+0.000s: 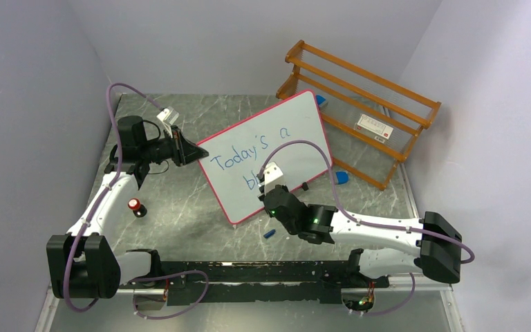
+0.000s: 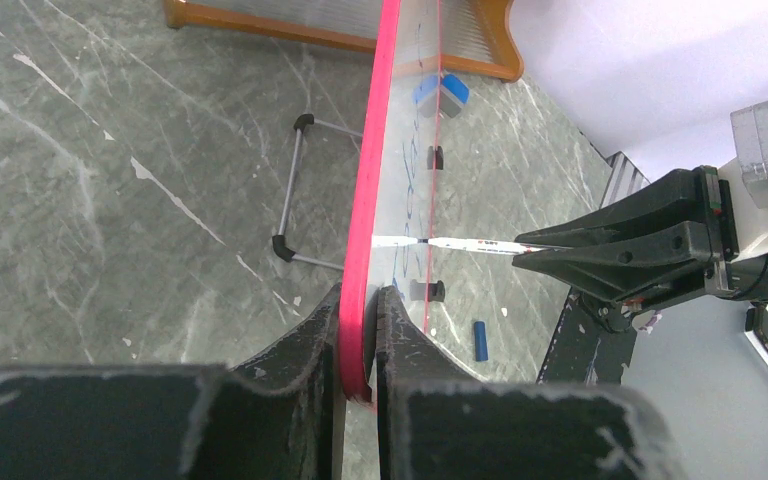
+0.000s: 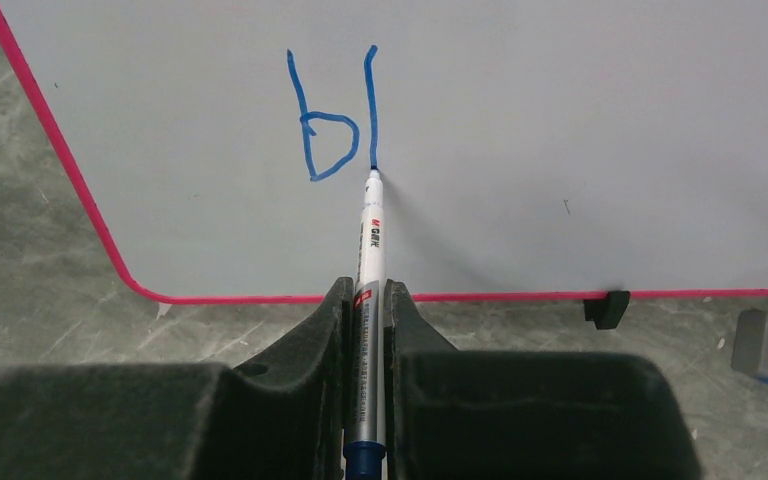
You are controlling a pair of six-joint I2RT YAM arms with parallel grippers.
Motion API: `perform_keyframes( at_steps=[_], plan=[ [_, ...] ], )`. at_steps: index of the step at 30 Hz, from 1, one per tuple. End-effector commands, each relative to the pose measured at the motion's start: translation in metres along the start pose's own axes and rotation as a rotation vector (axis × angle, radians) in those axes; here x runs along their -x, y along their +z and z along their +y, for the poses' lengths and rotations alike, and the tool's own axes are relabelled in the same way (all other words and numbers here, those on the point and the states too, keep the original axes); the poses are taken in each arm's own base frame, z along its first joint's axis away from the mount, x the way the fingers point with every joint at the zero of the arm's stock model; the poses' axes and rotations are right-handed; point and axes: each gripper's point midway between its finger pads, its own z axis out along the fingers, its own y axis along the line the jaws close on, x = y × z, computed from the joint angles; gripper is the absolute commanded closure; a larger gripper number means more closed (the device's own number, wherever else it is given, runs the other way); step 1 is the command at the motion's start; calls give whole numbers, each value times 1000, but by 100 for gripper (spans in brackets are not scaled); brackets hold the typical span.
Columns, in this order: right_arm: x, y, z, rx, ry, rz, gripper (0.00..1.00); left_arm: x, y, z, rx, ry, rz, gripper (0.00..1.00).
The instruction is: Write a sentence on the whiteboard
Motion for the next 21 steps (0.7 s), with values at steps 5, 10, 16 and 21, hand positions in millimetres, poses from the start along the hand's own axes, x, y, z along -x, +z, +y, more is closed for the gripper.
perform_keyframes(
  at_steps=[5, 10, 16, 21],
  plan=[
    [-8, -2, -9, -37, -6, 12, 100, -16, 1, 21, 86, 10, 38, 95],
    [-1, -2, -12, -55, -2, -11, 100, -17, 1, 21, 89, 10, 39, 95],
    [12, -9, -16, -48, 35, -72, 100, -17, 1, 22, 90, 9, 39, 95],
    [18, -13, -14, -17, 56, -104, 100, -17, 1, 22, 88, 9, 39, 95]
  ],
)
